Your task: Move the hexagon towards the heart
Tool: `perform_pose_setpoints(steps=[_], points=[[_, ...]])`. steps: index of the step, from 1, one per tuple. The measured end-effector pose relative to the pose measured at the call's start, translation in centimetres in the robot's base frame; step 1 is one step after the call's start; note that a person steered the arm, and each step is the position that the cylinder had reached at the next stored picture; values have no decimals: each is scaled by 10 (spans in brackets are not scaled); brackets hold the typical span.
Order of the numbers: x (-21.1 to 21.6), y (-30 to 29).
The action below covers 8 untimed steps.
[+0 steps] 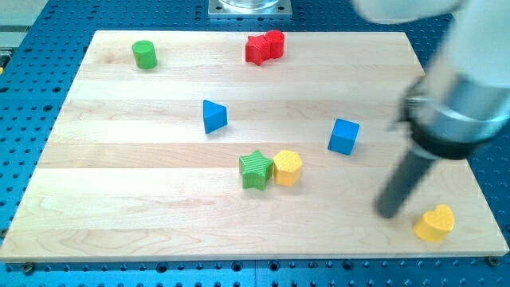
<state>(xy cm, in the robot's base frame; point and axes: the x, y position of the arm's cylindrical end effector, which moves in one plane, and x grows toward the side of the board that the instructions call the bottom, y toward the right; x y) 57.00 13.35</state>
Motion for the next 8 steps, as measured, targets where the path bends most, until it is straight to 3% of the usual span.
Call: perform_pose_setpoints(steps=[1, 2, 4, 5, 6, 7, 8], points=[[-8, -144], [-46, -198], [-56, -81], [-81, -87], [-51, -11], [-30, 25], [-52, 2]])
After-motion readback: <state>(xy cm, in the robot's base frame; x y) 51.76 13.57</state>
